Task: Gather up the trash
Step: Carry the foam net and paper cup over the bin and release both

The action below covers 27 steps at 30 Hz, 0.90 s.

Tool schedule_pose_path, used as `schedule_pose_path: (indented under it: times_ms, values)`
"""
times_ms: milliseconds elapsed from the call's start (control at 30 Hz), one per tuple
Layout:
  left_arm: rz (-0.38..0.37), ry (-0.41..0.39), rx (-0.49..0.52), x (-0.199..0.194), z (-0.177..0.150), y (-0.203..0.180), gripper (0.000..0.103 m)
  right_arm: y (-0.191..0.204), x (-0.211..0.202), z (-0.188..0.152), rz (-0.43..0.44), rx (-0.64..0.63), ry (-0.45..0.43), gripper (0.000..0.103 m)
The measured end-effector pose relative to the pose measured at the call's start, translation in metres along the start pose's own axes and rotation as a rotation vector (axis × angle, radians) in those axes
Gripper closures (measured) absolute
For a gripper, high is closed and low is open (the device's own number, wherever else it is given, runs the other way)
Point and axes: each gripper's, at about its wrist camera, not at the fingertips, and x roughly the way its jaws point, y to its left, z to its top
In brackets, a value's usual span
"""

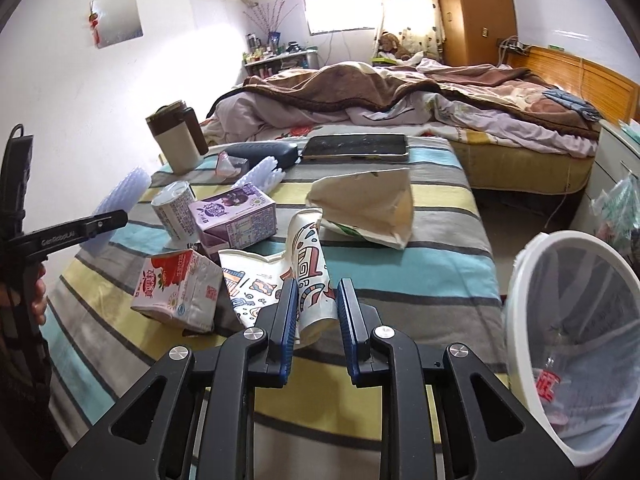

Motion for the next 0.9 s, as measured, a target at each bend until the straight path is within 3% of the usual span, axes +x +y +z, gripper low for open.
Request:
schedule_pose_path:
  times_ms: [533,900]
  values:
    - [-0.104,-0.069,0.097,-0.041,-0.006,-0.079,0.078,-0.028,-0.037,-0.005,-0.049,0.067,-0.098,0.080]
    - [-0.194,-0.091,0.198,-0.051,-0.010,-0.156,0.077,-0.068,-0.067,-0.010,-0.108,0.140,-0.159,0.080]
